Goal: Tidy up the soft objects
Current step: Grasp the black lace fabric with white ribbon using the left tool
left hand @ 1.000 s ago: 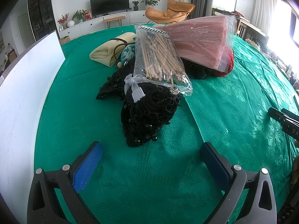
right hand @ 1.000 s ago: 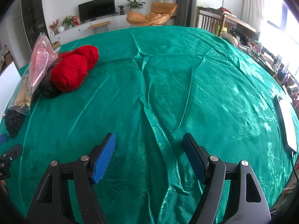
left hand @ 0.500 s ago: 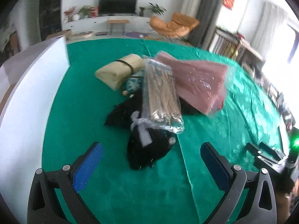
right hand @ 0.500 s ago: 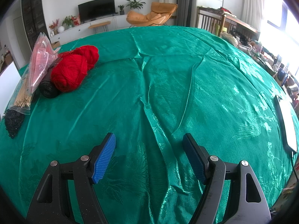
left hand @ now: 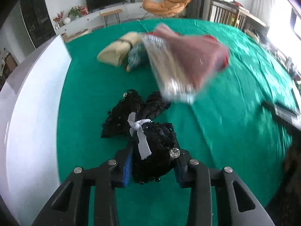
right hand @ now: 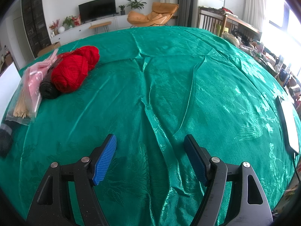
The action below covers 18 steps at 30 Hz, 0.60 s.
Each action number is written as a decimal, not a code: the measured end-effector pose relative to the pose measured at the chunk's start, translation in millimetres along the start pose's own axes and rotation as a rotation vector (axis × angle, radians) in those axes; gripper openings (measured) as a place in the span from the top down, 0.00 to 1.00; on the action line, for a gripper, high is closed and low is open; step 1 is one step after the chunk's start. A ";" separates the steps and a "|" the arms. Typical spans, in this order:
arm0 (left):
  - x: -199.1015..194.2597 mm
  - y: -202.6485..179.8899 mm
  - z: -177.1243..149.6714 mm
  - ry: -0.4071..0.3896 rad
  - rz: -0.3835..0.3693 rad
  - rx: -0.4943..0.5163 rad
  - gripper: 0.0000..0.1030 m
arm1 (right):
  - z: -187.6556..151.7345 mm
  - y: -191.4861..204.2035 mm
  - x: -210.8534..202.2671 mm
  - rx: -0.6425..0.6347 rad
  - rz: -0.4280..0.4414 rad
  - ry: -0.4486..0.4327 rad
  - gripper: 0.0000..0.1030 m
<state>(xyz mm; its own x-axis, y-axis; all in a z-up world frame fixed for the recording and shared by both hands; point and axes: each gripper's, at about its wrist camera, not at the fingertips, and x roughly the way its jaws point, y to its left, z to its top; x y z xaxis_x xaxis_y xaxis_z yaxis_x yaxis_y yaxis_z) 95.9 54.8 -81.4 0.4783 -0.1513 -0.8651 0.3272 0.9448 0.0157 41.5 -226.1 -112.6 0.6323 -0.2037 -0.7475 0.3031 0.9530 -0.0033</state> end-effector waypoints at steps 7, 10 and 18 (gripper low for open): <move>-18.8 2.8 -18.5 -0.055 -0.049 -0.039 0.10 | 0.3 0.0 0.5 0.000 0.001 0.000 0.25; -6.5 0.4 -2.7 -0.037 -0.035 -0.041 0.10 | 0.1 -0.3 0.2 0.000 0.001 0.000 0.25; 29.1 28.0 7.2 0.004 0.103 -0.193 0.23 | 0.5 0.1 0.6 -0.001 0.001 0.000 0.25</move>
<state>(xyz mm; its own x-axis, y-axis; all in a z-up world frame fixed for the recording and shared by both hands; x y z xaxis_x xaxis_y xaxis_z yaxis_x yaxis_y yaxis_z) 124.8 74.8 -102.5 0.4981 -0.0499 -0.8657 0.1146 0.9934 0.0086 42.3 -226.2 -112.7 0.6326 -0.2031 -0.7474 0.3023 0.9532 -0.0032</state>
